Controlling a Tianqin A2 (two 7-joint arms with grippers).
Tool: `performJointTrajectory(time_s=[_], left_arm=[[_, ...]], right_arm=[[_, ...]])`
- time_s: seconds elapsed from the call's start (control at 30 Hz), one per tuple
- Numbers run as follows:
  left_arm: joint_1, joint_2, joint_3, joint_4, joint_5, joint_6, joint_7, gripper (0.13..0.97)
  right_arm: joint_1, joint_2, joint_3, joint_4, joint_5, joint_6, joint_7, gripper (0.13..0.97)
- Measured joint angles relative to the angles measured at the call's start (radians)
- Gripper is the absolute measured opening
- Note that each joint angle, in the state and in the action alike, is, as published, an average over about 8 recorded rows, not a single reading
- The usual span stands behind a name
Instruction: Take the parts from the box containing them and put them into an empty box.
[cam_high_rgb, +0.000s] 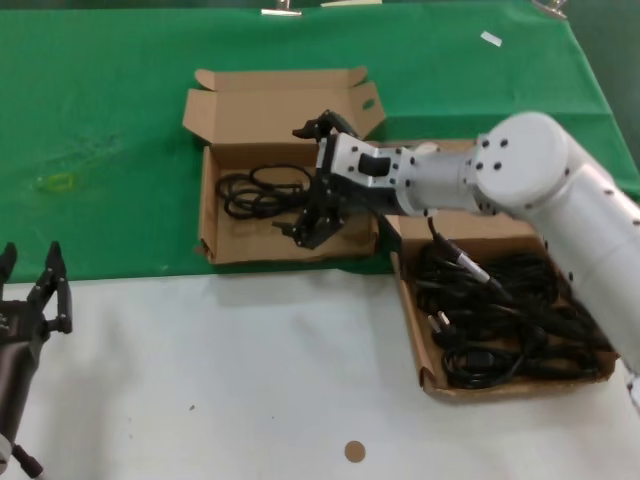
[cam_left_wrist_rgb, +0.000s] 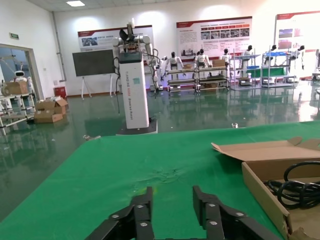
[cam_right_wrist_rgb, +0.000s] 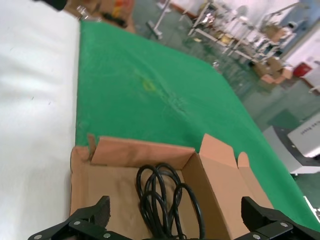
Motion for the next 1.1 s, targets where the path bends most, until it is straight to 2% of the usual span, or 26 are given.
performJointTrajectory(time_s=[0.17,0.3,0.87,1.1], left_arm=[[0.0,0.0,0.0,0.0,0.0,0.0,0.0,0.351],[0.0,0.0,0.0,0.0,0.0,0.0,0.0,0.351],[0.0,0.0,0.0,0.0,0.0,0.0,0.0,0.766],[0.0,0.0,0.0,0.0,0.0,0.0,0.001,0.866]], right_arm=[[-0.082,0.008,0.04,0.066,0.041,0.057,0.009,0.914],[-0.146,0.014,0.072,0.118,0.074,0.103,0.017,0.945],[-0.423,0.04,0.208,0.34,0.213,0.297,0.048,0.966],[-0.537,0.051,0.264,0.432,0.27,0.377,0.062,0.966]])
